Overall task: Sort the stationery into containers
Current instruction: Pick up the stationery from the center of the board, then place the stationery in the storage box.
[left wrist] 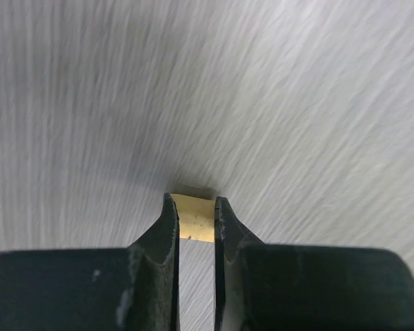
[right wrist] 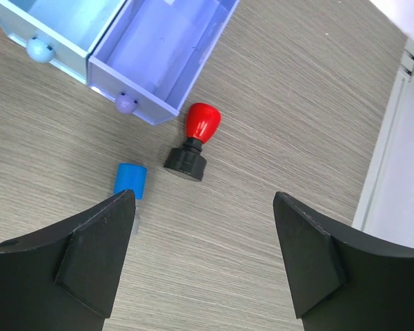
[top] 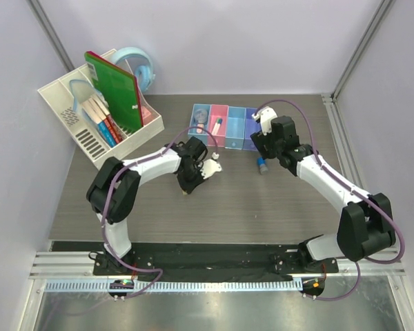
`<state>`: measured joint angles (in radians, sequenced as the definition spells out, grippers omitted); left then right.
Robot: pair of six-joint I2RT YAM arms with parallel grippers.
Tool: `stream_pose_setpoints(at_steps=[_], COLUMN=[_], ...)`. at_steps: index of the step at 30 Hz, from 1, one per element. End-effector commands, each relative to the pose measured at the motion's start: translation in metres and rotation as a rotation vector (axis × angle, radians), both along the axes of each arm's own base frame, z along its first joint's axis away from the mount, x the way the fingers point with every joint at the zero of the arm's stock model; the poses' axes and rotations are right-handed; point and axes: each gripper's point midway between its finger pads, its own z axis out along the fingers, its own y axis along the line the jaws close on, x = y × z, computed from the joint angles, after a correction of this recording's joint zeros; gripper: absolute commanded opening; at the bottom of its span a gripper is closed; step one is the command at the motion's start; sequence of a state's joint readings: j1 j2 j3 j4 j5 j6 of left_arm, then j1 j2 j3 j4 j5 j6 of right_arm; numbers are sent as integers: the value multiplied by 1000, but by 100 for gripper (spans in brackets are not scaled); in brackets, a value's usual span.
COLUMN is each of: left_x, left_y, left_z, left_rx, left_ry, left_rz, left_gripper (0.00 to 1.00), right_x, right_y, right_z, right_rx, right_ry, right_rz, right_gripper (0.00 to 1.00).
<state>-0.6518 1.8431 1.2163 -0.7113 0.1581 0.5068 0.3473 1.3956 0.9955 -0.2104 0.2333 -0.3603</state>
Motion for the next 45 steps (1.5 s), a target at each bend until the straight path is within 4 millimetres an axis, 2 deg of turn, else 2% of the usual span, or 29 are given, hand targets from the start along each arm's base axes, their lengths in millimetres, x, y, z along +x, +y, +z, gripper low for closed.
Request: stream_pose_setpoints(at_steps=[1, 2, 3, 5, 6, 9, 10, 12, 17, 19, 20, 25, 26, 27, 33, 42, 43, 45], left_x=[-8, -5, 8, 15, 27, 37, 46, 55, 96, 107, 115, 148, 152, 158, 169, 205, 209, 216], left_y=[-30, -34, -47, -57, -67, -80, -88, -97, -142, -159, -170, -203, -208, -213, -225, -240, -242, -246], left_z=[18, 26, 43, 57, 70, 82, 93, 99, 119, 114, 124, 135, 129, 136, 138, 146, 139, 142], left_rx=[-108, -123, -163, -194, -220, -250, -273, -290, -401, -441, -471, -566, -569, -587, -640, -715, -711, -726], left_ry=[90, 84, 47, 40, 9, -6, -36, -67, -156, -157, -186, -288, -289, -309, -325, -465, -467, -498], left_rz=[-33, -34, -38, -41, -42, -47, -51, -60, -72, -67, -77, -82, -76, -74, -40, 30, 35, 37], left_gripper=[0, 0, 0, 0, 0, 0, 0, 0, 0, 0, 0, 0, 0, 0, 0, 0, 0, 0], right_x=[4, 4, 4, 3, 3, 1, 0, -1, -4, -5, -7, -12, -12, -13, -16, -13, -13, -13], right_y=[-14, -17, -19, -27, -32, -45, -48, -58, -82, -86, -90, -98, -101, -102, -113, -115, -115, -115], right_z=[42, 46, 49, 55, 58, 66, 67, 74, 84, 83, 79, 74, 72, 71, 61, 52, 50, 52], right_rx=[14, 16, 15, 9, 7, 6, 0, -9, 12, 12, 7, 4, 3, 4, -9, 6, 5, 3], right_ry=[-124, -136, -143, -161, -166, -189, -191, -211, -240, -239, -231, -224, -222, -220, -207, -190, -188, -189], right_rz=[-62, -74, -85, -113, -127, -168, -176, -205, -276, -290, -298, -326, -334, -338, -368, -381, -381, -382], right_gripper=[86, 87, 87, 87, 87, 88, 88, 88, 88, 88, 88, 88, 88, 88, 88, 88, 88, 88])
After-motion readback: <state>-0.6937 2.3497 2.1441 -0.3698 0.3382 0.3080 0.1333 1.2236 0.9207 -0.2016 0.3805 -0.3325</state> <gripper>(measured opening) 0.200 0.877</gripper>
